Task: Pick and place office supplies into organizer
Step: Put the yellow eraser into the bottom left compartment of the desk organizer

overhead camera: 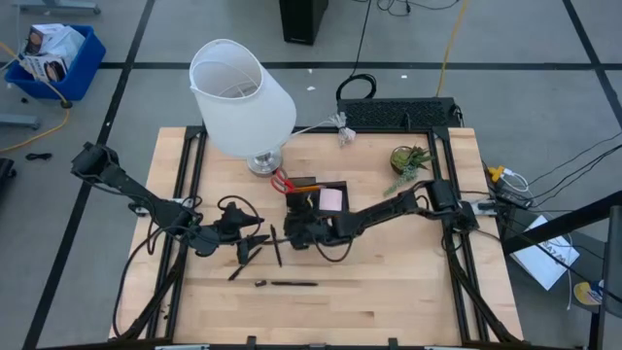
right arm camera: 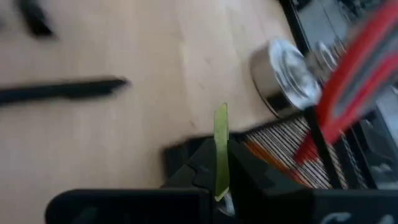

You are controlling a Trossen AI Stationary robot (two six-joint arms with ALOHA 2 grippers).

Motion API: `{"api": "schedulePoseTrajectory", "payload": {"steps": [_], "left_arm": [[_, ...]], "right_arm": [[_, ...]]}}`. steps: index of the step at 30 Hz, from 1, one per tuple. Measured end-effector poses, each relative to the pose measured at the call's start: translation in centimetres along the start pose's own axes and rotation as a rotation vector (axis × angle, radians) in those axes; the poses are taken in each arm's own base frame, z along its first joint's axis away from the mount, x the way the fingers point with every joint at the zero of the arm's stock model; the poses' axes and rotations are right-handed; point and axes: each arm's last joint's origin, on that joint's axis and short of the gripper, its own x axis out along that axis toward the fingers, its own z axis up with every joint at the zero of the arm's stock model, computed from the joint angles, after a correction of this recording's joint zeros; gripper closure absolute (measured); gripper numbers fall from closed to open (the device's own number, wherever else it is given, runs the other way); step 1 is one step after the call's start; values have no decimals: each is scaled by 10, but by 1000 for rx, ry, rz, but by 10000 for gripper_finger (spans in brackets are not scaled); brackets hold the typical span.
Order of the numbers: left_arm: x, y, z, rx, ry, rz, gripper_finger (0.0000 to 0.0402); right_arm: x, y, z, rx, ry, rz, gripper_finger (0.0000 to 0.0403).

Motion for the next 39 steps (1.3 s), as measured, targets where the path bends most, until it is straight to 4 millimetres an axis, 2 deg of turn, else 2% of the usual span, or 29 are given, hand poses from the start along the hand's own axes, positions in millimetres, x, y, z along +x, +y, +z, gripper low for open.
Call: {"api": "schedulePoseTrajectory", "payload": {"steps": [8, 24, 28, 39], "left_arm": [[0, 0, 0, 0, 0, 0, 128], [0, 0, 0, -1, 0, 0, 128], [0, 0, 0, -5, 0, -1, 128], [0, 0, 0, -4, 0, -1, 128]], "right_arm": [[9, -10, -6, 48, 50, 6, 380], [9, -12, -9, 49, 81, -10, 375], [12, -14, -13, 63, 106, -11, 358], [12, -15, -13, 85, 103, -34, 281]]}}
